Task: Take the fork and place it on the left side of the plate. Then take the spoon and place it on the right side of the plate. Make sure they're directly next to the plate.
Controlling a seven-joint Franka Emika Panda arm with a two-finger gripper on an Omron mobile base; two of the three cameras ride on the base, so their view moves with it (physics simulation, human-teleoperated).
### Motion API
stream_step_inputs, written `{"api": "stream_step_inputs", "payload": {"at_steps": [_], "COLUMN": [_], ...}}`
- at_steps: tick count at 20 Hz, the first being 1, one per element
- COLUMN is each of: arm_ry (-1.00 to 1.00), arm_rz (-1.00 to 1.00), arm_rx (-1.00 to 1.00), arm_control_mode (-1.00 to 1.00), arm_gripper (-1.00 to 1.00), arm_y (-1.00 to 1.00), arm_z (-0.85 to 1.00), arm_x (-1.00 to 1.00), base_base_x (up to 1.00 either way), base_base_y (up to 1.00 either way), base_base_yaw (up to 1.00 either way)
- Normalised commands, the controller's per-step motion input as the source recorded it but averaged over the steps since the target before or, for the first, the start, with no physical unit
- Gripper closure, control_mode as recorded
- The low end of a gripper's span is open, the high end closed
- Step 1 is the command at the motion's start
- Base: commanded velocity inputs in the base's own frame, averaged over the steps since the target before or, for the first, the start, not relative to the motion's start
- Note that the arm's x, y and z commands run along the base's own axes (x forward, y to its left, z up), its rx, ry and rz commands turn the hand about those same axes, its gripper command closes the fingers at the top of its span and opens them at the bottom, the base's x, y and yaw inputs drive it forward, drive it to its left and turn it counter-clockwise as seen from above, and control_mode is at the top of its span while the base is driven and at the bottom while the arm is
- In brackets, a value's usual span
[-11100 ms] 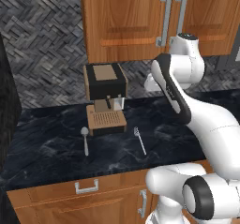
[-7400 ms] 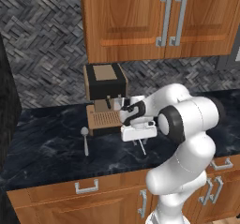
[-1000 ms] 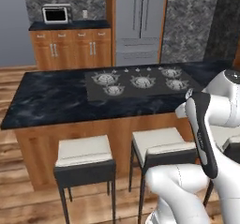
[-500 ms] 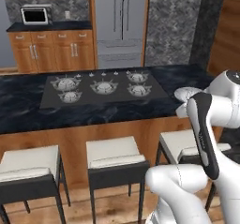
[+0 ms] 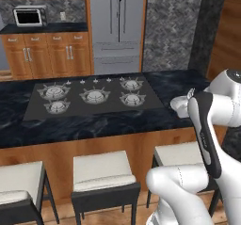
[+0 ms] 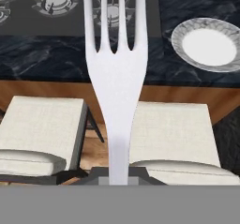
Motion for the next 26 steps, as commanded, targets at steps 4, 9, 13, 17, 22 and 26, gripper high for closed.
{"api": "stream_step_inputs", "payload": {"at_steps": [4, 9, 13, 17, 22, 26], "arm_ry": [0.00, 0.00, 0.03, 0.17, 0.17, 0.21], "arm_rz": [0.00, 0.00, 0.00, 0.00, 0.00, 0.00], "arm_rx": [0.00, 0.00, 0.00, 0.00, 0.00, 0.01], "arm_control_mode": [1.00, 1.00, -1.00, -1.00, -1.00, -1.00], "arm_gripper": [1.00, 1.00, 1.00, 1.00, 1.00, 1.00], "arm_y": [0.00, 0.00, 0.00, 0.00, -0.08, -0.19], "arm_z": [0.00, 0.00, -0.03, -0.13, -0.15, -0.28], "arm_x": [0.00, 0.00, 0.20, 1.00, 0.98, 0.85], "base_base_x": [0.88, 0.82, 0.07, 0.00, 0.00, 0.00], "base_base_y": [0.00, 0.00, -0.01, 0.00, 0.00, 0.00], "base_base_yaw": [0.00, 0.00, 0.01, 0.00, 0.00, 0.00]}}
